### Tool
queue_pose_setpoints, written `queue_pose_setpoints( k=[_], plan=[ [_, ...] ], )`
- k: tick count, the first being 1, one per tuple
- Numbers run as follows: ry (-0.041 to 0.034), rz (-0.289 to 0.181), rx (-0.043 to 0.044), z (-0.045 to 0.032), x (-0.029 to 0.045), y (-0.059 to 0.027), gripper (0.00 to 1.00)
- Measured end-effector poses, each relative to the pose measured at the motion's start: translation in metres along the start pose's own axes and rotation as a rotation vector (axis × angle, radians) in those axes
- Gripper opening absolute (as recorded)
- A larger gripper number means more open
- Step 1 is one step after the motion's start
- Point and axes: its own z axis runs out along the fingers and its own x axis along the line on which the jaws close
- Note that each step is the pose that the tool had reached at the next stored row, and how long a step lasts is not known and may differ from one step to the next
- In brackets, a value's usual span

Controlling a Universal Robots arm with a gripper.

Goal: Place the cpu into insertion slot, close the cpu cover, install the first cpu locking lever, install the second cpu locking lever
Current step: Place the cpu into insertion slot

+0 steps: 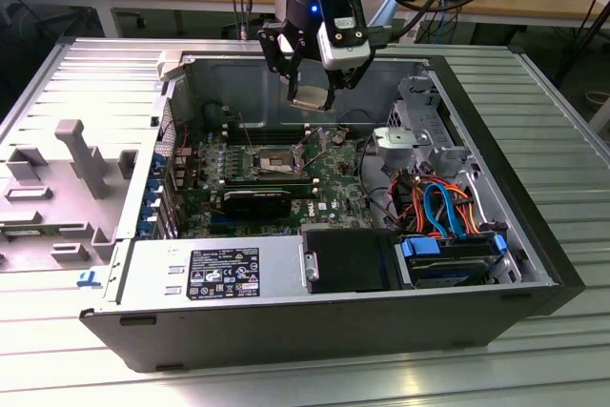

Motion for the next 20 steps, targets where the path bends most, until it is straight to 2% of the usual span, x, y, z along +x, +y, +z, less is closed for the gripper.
queue_pose_setpoints(
  k=[20],
  plan=[
    [-0.0023, 0.026, -0.0005, -0.0001, -0.0002, -0.0007, 0.55]
  ],
)
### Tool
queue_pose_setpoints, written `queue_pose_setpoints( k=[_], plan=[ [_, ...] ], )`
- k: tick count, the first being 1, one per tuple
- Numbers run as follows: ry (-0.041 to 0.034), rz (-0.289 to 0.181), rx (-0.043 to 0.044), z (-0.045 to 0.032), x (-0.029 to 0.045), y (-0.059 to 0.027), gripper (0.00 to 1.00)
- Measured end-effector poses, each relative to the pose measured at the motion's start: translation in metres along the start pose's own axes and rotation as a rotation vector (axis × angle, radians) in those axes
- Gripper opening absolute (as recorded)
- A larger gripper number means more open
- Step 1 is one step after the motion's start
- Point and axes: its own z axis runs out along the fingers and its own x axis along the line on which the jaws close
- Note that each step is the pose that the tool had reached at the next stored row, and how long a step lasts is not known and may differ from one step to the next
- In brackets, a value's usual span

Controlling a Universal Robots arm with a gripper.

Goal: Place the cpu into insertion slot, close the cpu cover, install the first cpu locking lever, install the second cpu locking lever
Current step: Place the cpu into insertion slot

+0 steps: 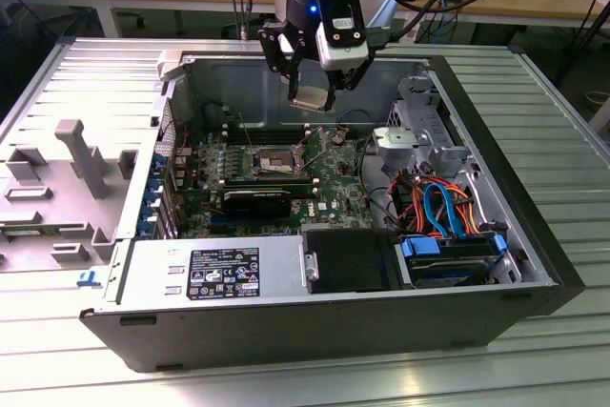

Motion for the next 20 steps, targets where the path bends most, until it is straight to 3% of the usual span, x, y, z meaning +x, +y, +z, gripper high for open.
queue_pose_setpoints(
  k=[20],
  plan=[
    [-0.0017, 0.019, -0.0004, -0.0001, -0.0002, -0.0006, 0.55]
  ],
)
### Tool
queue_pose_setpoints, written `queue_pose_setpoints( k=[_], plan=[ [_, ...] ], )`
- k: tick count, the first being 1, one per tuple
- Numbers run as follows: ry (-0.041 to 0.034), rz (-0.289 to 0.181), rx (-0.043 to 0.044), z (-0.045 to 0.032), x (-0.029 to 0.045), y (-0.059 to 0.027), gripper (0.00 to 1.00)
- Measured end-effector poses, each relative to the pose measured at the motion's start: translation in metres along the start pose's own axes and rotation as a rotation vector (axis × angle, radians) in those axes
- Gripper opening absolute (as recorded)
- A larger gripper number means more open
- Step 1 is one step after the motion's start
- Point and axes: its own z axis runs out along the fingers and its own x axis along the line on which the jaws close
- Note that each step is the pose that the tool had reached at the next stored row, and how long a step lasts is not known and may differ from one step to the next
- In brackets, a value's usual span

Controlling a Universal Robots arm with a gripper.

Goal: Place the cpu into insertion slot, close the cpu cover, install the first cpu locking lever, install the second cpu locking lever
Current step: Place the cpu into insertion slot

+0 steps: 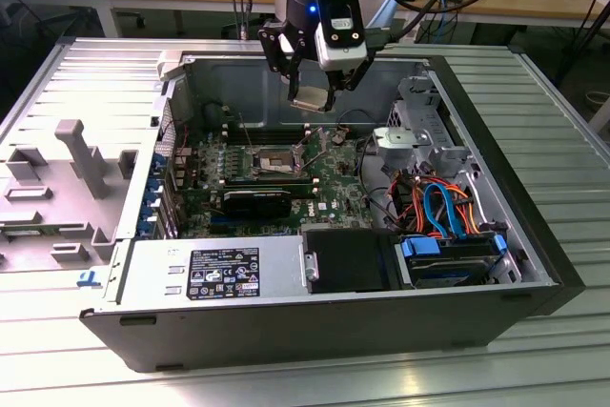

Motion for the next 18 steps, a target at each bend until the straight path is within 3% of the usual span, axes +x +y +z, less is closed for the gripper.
queue_pose_setpoints(
  k=[18],
  plan=[
    [-0.0019, 0.021, -0.0004, -0.0001, -0.0002, -0.0006, 0.55]
  ],
)
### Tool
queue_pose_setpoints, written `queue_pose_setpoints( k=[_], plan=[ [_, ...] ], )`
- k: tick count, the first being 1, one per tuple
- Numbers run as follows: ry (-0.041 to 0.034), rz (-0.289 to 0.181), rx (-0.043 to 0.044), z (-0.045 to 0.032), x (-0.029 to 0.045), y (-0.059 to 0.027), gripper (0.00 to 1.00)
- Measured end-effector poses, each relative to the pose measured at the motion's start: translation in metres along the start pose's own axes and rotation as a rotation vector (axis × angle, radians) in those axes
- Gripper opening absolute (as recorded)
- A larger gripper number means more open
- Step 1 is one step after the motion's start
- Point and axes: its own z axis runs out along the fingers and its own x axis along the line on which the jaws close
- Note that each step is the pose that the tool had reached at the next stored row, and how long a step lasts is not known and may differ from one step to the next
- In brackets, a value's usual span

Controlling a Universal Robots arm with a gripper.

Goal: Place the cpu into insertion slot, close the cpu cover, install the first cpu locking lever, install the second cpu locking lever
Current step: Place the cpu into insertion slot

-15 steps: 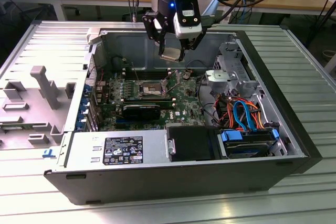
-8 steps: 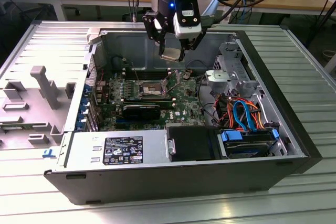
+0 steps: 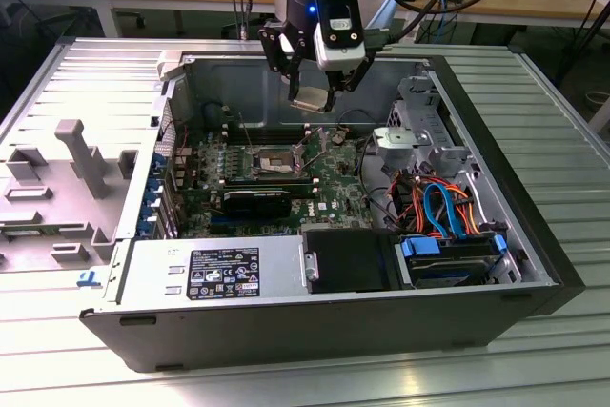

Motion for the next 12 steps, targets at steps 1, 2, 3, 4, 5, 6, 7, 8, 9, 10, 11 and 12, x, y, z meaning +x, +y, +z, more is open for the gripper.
queue_pose_setpoints(
  k=[1, 2, 3, 4, 5, 6, 7, 8, 9, 10, 11, 12],
  plan=[
    [0.0000, 0.001, 0.0000, 0.0000, 0.0000, 0.0000, 0.55],
    [-0.0002, 0.001, 0.0000, 0.0000, 0.0000, 0.0000, 0.55],
    [-0.0002, 0.002, 0.0000, 0.0000, 0.0000, -0.0001, 0.55],
    [-0.0003, 0.003, 0.0000, 0.0000, 0.0000, -0.0001, 0.55],
    [-0.0005, 0.006, -0.0002, 0.0000, -0.0001, -0.0002, 0.55],
    [-0.0006, 0.007, -0.0001, 0.0000, -0.0001, -0.0002, 0.55],
    [-0.0008, 0.008, -0.0002, 0.0000, -0.0001, -0.0003, 0.55],
    [-0.0009, 0.009, -0.0002, 0.0000, -0.0002, -0.0003, 0.55],
    [-0.0009, 0.010, -0.0002, -0.0001, -0.0002, -0.0004, 0.55],
    [-0.0010, 0.011, -0.0003, 0.0000, -0.0002, -0.0004, 0.55],
    [-0.0011, 0.012, -0.0002, 0.0000, -0.0002, -0.0005, 0.55],
    [-0.0013, 0.013, -0.0003, 0.0000, -0.0002, -0.0006, 0.55]
  ],
)
